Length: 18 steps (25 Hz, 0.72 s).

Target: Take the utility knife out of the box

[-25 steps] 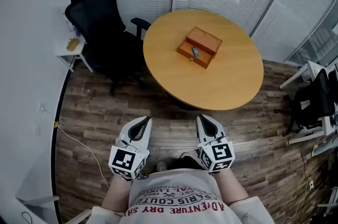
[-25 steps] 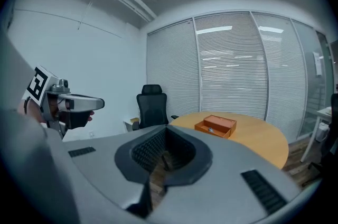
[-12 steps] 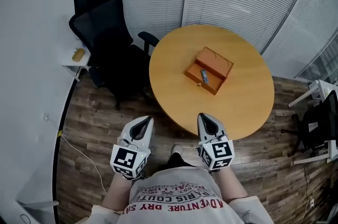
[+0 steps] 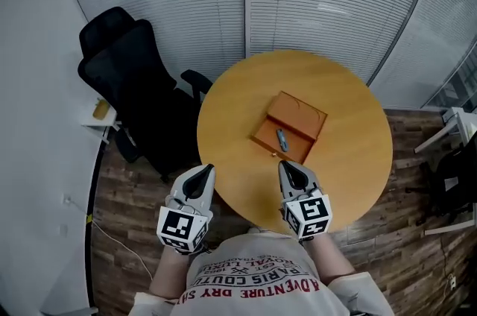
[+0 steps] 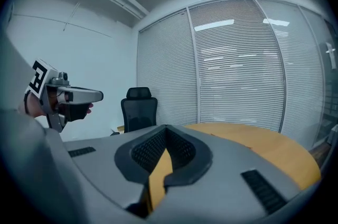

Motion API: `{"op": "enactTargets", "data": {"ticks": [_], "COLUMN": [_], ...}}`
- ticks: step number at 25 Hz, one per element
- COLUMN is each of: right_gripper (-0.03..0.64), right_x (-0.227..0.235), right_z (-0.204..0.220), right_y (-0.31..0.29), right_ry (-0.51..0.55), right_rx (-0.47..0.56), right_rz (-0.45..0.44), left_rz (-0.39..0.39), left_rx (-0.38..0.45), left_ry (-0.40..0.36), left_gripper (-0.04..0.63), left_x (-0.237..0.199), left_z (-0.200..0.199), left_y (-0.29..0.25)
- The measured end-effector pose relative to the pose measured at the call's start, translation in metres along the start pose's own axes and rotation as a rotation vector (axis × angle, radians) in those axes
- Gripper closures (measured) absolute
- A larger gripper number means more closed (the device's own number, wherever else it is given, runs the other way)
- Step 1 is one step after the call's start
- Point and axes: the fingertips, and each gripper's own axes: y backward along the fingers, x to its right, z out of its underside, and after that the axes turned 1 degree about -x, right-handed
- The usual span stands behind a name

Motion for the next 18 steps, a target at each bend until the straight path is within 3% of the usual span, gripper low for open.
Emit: {"op": "enactTargets", "data": {"ticks": [8, 18], "right_gripper": [0.609, 0.609], "right_x": [0.061, 0.117], "right_z": [0.014, 0.023], "right_y": [-0.047, -0.089], "right_ry": [-0.053, -0.161], "right_rx": [-0.055, -0.11], "right_rz": [0.077, 0.321], "left_rz": [0.115, 0.422], "left_rx": [-0.052, -0.074], "left_ry": [0.002, -0.025], "left_gripper": [0.601, 0.6], "left_x": [-0.012, -0.027], "left_z": [0.011, 0.009], "left_y": [-0.093, -0.221]}}
